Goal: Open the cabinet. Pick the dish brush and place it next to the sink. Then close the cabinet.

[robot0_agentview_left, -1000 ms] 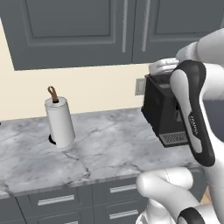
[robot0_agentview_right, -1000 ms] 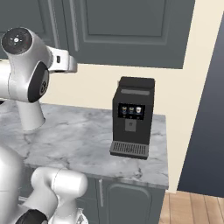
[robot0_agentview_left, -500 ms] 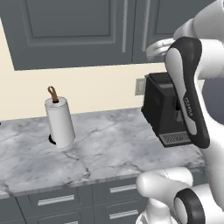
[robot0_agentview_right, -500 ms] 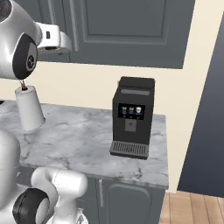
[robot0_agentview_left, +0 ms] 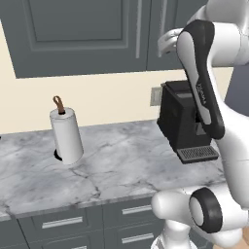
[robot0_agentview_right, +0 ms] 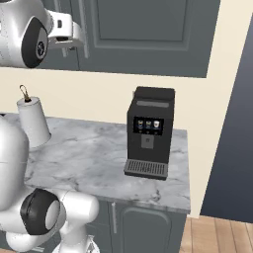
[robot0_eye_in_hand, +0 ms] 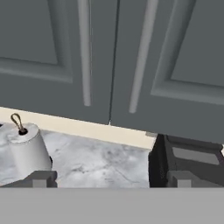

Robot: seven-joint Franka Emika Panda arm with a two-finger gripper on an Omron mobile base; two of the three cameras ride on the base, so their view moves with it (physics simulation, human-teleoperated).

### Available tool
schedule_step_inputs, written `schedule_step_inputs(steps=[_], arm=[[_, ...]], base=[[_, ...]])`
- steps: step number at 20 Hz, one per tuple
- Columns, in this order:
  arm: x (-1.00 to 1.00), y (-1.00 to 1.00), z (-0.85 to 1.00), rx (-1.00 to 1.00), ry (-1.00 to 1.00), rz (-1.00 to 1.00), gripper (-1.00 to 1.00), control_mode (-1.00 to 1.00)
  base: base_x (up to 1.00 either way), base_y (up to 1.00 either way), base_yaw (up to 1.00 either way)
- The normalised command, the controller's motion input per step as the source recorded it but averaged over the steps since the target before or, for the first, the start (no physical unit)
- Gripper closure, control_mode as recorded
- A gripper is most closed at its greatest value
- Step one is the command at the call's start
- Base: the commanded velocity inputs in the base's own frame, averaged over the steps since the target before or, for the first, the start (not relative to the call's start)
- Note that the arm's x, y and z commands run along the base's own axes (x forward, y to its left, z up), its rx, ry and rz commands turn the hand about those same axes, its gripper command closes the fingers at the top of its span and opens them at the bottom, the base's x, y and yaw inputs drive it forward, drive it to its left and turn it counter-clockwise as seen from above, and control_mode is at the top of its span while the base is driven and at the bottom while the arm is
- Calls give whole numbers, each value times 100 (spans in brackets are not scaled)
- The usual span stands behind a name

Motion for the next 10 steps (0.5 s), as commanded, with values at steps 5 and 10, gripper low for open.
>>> schedule_step_inputs(steps=[5, 10], arm=[[39, -7, 0, 8, 0, -8, -100, -100], [47, 0, -6, 9, -2, -16, -100, -100]], base=[[0, 0, 0], [0, 0, 0]])
